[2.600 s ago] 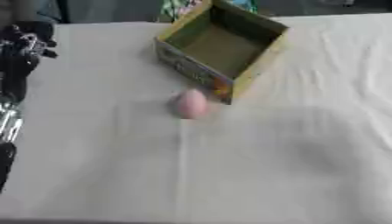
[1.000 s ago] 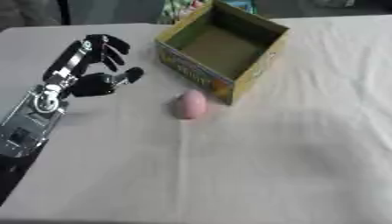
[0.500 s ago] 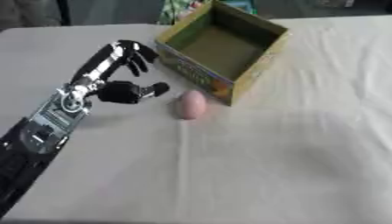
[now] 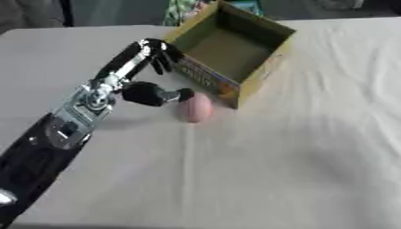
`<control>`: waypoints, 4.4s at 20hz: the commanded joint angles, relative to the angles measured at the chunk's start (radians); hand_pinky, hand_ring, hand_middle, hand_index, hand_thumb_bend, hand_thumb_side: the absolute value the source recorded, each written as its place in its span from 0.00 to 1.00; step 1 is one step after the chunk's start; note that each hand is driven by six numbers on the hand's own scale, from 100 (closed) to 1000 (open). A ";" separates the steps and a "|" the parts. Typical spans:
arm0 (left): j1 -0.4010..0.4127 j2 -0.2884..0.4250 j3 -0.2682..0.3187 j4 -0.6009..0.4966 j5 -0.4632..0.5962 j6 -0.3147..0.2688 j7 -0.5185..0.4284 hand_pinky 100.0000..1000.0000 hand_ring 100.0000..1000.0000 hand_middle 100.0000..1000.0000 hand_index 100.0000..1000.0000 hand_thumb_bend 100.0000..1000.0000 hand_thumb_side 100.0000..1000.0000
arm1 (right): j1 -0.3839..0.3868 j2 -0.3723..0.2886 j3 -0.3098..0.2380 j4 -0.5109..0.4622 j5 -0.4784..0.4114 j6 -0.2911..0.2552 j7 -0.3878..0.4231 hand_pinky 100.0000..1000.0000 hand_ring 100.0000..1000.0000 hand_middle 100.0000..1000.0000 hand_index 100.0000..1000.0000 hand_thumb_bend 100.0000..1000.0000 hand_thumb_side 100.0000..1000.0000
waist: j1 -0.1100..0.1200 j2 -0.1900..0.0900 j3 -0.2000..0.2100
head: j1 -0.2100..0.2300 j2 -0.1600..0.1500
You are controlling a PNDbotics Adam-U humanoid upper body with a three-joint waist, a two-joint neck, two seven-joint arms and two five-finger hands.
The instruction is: Pick up objects on the table and place them in the box.
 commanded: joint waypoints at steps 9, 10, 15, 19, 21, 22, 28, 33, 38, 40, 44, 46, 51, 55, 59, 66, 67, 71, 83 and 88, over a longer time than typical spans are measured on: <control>-0.069 -0.048 -0.024 0.123 -0.079 -0.049 -0.047 0.52 0.55 0.59 0.72 0.53 0.15 | -0.009 -0.019 -0.005 -0.006 -0.005 -0.001 0.004 0.60 0.69 0.65 0.77 0.00 0.16 | -0.007 -0.020 -0.006 | 0.006 0.012; -0.072 -0.052 -0.024 0.134 -0.084 -0.051 -0.048 0.52 0.55 0.59 0.72 0.52 0.14 | -0.009 -0.019 -0.005 -0.006 -0.005 -0.001 0.005 0.60 0.69 0.65 0.77 0.00 0.16 | -0.007 -0.020 -0.006 | 0.007 0.012; -0.088 -0.070 -0.022 0.180 -0.135 -0.061 -0.033 0.53 0.56 0.60 0.73 0.53 0.14 | -0.010 -0.018 -0.004 -0.006 -0.005 -0.001 0.006 0.60 0.69 0.65 0.77 0.00 0.16 | -0.008 -0.022 -0.007 | 0.007 0.013; -0.099 -0.084 -0.021 0.216 -0.200 -0.067 -0.016 0.54 0.57 0.61 0.73 0.54 0.14 | -0.010 -0.018 -0.003 -0.005 -0.005 0.000 0.008 0.60 0.69 0.65 0.77 0.00 0.16 | -0.008 -0.023 -0.007 | 0.008 0.014; -0.103 -0.089 -0.021 0.232 -0.233 -0.071 -0.013 0.55 0.57 0.61 0.74 0.55 0.14 | -0.010 -0.018 -0.003 -0.005 -0.005 0.000 0.009 0.60 0.69 0.65 0.77 0.00 0.16 | -0.008 -0.023 -0.008 | 0.009 0.014; -0.104 -0.091 -0.020 0.239 -0.248 -0.073 -0.012 0.55 0.57 0.61 0.74 0.55 0.13 | -0.010 -0.018 -0.002 -0.005 -0.005 0.000 0.009 0.60 0.69 0.65 0.77 0.00 0.16 | -0.008 -0.023 -0.009 | 0.009 0.014; -0.105 -0.091 -0.024 0.265 -0.326 -0.093 -0.048 0.59 0.59 0.63 0.75 0.55 0.13 | -0.011 -0.018 -0.002 -0.005 -0.005 0.000 0.010 0.60 0.69 0.65 0.77 0.00 0.16 | -0.007 -0.023 -0.007 | 0.009 0.014; -0.104 -0.088 -0.022 0.272 -0.396 -0.118 -0.127 0.60 0.60 0.64 0.75 0.50 0.09 | -0.012 -0.019 -0.001 -0.004 -0.006 0.000 0.010 0.60 0.69 0.65 0.77 0.00 0.16 | -0.007 -0.023 -0.006 | 0.009 0.015; -0.102 -0.086 -0.019 0.269 -0.414 -0.141 -0.188 0.59 0.57 0.59 0.72 0.43 0.03 | -0.012 -0.019 -0.002 -0.004 -0.005 0.000 0.010 0.60 0.69 0.65 0.77 0.00 0.15 | -0.007 -0.023 -0.006 | 0.009 0.015; -0.101 -0.084 -0.016 0.263 -0.413 -0.146 -0.210 0.56 0.53 0.54 0.65 0.28 0.00 | -0.011 -0.018 -0.002 -0.003 -0.005 0.000 0.010 0.60 0.69 0.65 0.77 0.00 0.16 | -0.007 -0.024 -0.006 | 0.009 0.015; -0.100 -0.078 -0.011 0.245 -0.411 -0.134 -0.207 0.53 0.45 0.38 0.49 0.13 0.00 | -0.011 -0.019 -0.003 -0.003 -0.006 0.000 0.009 0.60 0.69 0.65 0.77 0.00 0.16 | -0.006 -0.024 -0.005 | 0.008 0.014; -0.100 -0.075 -0.008 0.238 -0.410 -0.124 -0.192 0.52 0.43 0.33 0.44 0.10 0.00 | -0.011 -0.019 -0.003 -0.003 -0.006 0.000 0.008 0.60 0.69 0.65 0.77 0.00 0.16 | -0.006 -0.025 -0.006 | 0.008 0.014; -0.100 -0.066 0.002 0.203 -0.400 -0.107 -0.165 0.49 0.38 0.22 0.33 0.06 0.00 | -0.010 -0.019 -0.004 -0.002 -0.006 0.000 0.006 0.60 0.69 0.65 0.77 0.00 0.16 | -0.006 -0.025 -0.007 | 0.006 0.015; -0.105 -0.044 0.013 0.135 -0.384 -0.099 -0.174 0.49 0.38 0.23 0.34 0.06 0.00 | -0.009 -0.021 -0.005 -0.002 -0.006 0.000 0.005 0.60 0.69 0.65 0.77 0.00 0.16 | -0.006 -0.027 -0.007 | 0.004 0.015; -0.121 -0.011 0.023 0.060 -0.367 -0.087 -0.188 0.49 0.39 0.23 0.34 0.06 0.00 | -0.008 -0.023 -0.005 -0.002 -0.006 0.000 0.005 0.60 0.69 0.64 0.77 0.00 0.16 | -0.005 -0.030 -0.007 | 0.002 0.015; -0.169 0.019 0.044 0.031 -0.380 -0.063 -0.178 0.50 0.39 0.24 0.35 0.06 0.00 | -0.008 -0.023 -0.003 -0.001 -0.006 0.001 0.006 0.60 0.69 0.64 0.77 0.00 0.16 | -0.007 -0.033 -0.014 | 0.001 0.013; -0.177 0.018 0.047 0.037 -0.387 -0.060 -0.171 0.50 0.39 0.24 0.35 0.06 0.00 | -0.008 -0.023 -0.002 -0.001 -0.006 0.001 0.007 0.60 0.69 0.64 0.77 0.00 0.16 | -0.007 -0.033 -0.016 | 0.002 0.012; -0.225 0.000 0.067 0.098 -0.433 -0.046 -0.123 0.49 0.39 0.24 0.35 0.07 0.00 | -0.010 -0.023 0.003 -0.001 -0.007 0.002 0.012 0.60 0.69 0.64 0.77 0.00 0.16 | -0.007 -0.035 -0.028 | 0.007 0.009; -0.351 -0.126 0.161 0.415 -0.644 -0.043 0.081 0.53 0.45 0.33 0.43 0.07 0.00 | -0.029 -0.013 0.033 0.002 -0.011 0.010 0.042 0.60 0.69 0.64 0.77 0.00 0.15 | 0.000 -0.039 -0.097 | 0.034 -0.005; -0.372 -0.145 0.207 0.518 -0.707 -0.045 0.139 0.56 0.53 0.49 0.59 0.11 0.00 | -0.037 -0.009 0.043 0.004 -0.012 0.013 0.053 0.60 0.69 0.64 0.77 0.00 0.15 | 0.006 -0.040 -0.127 | 0.041 -0.003</control>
